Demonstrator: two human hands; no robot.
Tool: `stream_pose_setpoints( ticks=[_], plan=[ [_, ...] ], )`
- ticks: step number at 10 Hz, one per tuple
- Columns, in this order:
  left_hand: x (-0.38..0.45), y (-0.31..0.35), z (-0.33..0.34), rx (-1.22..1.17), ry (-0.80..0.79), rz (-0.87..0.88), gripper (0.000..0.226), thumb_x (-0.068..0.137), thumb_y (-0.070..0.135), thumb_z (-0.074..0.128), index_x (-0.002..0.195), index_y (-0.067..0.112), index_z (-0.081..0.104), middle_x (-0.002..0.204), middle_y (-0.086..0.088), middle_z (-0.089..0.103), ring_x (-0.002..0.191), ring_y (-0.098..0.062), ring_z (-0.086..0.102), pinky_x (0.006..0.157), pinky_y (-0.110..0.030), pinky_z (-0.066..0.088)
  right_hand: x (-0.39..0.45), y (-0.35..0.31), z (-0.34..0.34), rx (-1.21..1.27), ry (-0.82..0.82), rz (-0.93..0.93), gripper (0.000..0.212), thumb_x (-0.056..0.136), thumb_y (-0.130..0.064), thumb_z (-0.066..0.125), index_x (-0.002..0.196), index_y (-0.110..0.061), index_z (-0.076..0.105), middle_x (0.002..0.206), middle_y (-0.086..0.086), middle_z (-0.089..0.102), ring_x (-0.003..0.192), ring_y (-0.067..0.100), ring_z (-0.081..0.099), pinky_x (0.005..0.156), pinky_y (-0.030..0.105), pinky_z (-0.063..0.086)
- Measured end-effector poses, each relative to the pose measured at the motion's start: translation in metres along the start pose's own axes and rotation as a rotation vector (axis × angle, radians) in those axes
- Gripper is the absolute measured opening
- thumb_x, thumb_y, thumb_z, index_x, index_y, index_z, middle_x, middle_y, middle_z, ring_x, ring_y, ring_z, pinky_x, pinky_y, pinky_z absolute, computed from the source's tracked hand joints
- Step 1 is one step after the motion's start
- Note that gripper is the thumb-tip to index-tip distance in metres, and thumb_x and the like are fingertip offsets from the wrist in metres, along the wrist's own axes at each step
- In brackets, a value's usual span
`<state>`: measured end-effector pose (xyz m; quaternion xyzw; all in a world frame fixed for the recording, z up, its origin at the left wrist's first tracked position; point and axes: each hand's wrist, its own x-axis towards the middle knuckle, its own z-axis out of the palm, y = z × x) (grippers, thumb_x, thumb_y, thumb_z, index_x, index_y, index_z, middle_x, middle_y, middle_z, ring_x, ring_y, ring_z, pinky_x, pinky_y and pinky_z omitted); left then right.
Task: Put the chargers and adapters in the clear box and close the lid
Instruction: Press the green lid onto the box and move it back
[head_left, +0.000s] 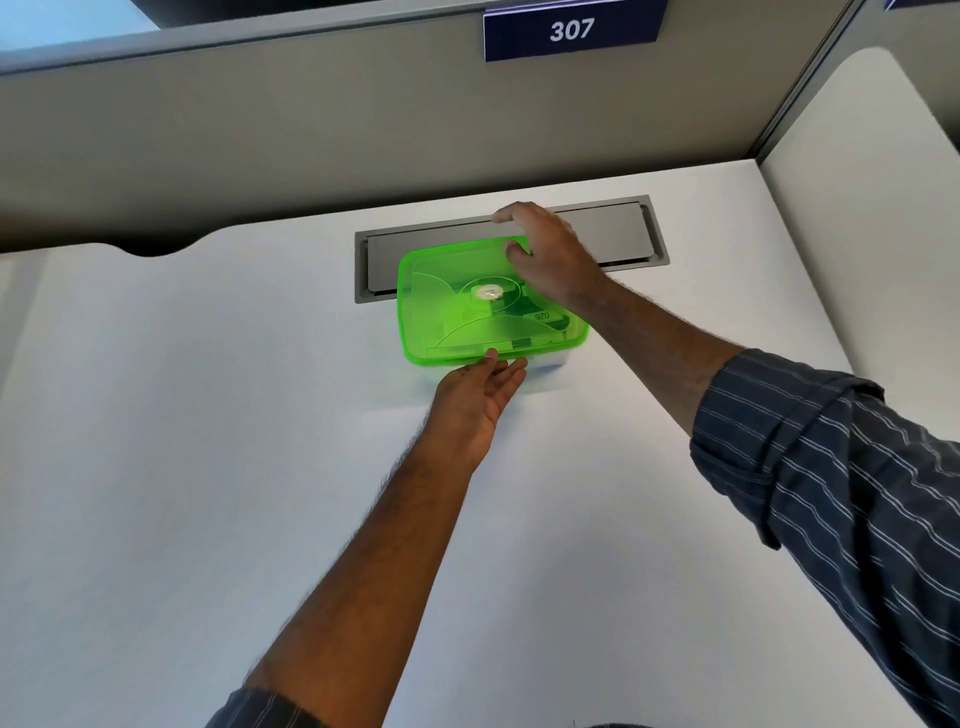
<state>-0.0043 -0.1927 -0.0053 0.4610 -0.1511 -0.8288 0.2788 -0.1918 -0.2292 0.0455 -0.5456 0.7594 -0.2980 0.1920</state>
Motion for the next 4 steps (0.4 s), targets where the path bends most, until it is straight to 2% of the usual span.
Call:
stream_pose_setpoints(
  ticks=[1,2,3,4],
  plan=[
    [0.001,0.000,-0.004,0.050,0.016,0.003,0.010,0.102,0.003,0.057,0.094,-0.002,0.060,0.088,-0.016,0.063,0.085,-0.031,0.076,0.075,-0.035,0.067,-0.023,-0.003,0.006,0.015,0.048,-0.033,0.038,0.093,-0.008,0.058,0.131,-0.010,0.058,0.137,0.004,0.061,0.131,0.024,0.052,0.116,0.044,0.032],
    [-0.004,0.000,-0.007,0.177,0.009,0.032,0.007,0.102,0.009,0.060,0.098,0.003,0.060,0.094,-0.013,0.063,0.090,-0.029,0.073,0.075,-0.032,0.067,-0.043,-0.003,0.011,0.002,0.087,-0.083,0.039,0.090,-0.006,0.061,0.129,-0.006,0.059,0.133,0.009,0.062,0.128,0.029,0.053,0.112,0.046,0.035],
    [-0.018,-0.001,-0.023,0.606,0.055,0.196,0.005,0.099,0.016,0.065,0.099,0.014,0.060,0.106,-0.012,0.065,0.093,-0.024,0.070,0.075,-0.026,0.061,-0.080,-0.005,0.015,-0.077,0.179,-0.135,0.039,0.085,-0.012,0.064,0.124,-0.009,0.061,0.126,0.008,0.062,0.119,0.030,0.055,0.100,0.043,0.041],
    [-0.027,-0.002,-0.047,0.971,0.074,0.437,0.009,0.097,0.017,0.067,0.101,0.019,0.060,0.108,-0.007,0.066,0.097,-0.023,0.068,0.078,-0.024,0.056,-0.118,0.002,0.023,-0.146,0.221,-0.110,0.038,0.085,-0.021,0.062,0.123,-0.017,0.059,0.123,0.002,0.060,0.112,0.024,0.053,0.092,0.039,0.038]
  ],
)
